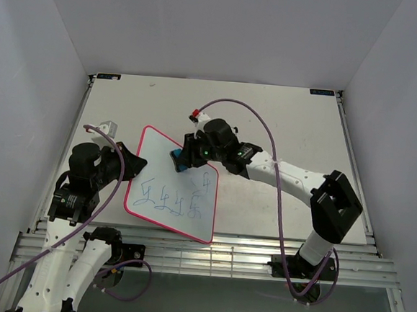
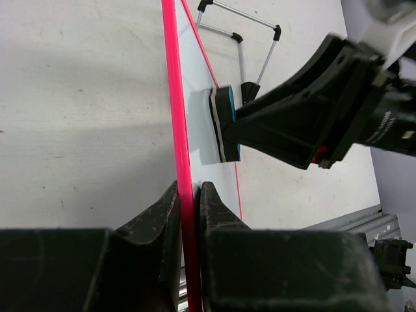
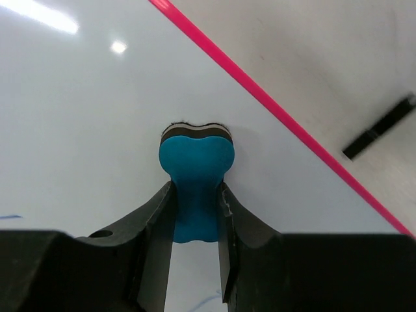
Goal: Erase the whiteboard
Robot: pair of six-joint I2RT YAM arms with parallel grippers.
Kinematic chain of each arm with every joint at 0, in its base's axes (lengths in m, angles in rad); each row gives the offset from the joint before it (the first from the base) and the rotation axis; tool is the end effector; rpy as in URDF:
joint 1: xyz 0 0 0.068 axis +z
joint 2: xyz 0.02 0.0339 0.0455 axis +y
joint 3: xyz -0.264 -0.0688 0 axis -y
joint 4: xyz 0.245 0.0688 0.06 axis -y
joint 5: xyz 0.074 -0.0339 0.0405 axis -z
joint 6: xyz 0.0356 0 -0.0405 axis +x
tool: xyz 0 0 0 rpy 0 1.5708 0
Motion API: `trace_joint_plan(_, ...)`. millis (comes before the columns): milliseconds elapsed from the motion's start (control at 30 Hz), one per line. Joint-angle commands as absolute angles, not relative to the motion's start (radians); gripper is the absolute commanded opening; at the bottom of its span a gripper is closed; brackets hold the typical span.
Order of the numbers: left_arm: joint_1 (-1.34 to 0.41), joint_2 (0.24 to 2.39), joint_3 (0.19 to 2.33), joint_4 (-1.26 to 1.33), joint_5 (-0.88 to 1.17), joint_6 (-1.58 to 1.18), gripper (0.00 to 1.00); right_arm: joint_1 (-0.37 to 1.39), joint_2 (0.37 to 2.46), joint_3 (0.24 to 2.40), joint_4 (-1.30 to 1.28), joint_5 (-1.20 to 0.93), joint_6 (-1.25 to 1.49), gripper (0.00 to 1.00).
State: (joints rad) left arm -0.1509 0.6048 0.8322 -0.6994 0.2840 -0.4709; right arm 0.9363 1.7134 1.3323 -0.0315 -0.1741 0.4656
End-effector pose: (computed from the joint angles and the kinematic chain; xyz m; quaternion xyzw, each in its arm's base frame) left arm 0.1214 -0.0286 0.3281 -0.0615 0.8452 -0.2730 0.4552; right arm 0.2364 0.3316 0.2957 -0.2407 0.7997 0.4072 0.3697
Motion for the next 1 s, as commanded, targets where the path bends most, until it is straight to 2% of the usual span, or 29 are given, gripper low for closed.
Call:
trace_joint_plan(0, -0.166, 0.588, 0.844, -0.672, 0.302, -0.402, 0.0, 0.897, 1.694, 1.162, -0.124, -0.131, 0.459, 0.21)
trace_joint_plan(167, -0.164, 0.589, 0.854, -0.687, 0.259, -0.406, 0.0, 0.847, 1.572, 0.903, -0.103, -0.095, 0.44, 0.21)
trace_joint_plan(367, -0.166, 0.583, 0.859, -0.699, 0.255, -0.41, 0.0, 0.781, 1.534, 0.753, -0.029, -0.11, 0.443, 0.21)
trace_joint_plan(800, -0.164, 0.594, 0.859, -0.703, 0.255, -0.411, 0.0, 0.893, 1.494, 0.905, 0.216, -0.357, 0.529, 0.2)
trace_joint_plan(967, -0.166, 0.595, 0.861, -0.704, 0.245, -0.413, 0.0, 0.907, 1.522, 0.917, 0.249, -0.347, 0.531, 0.2)
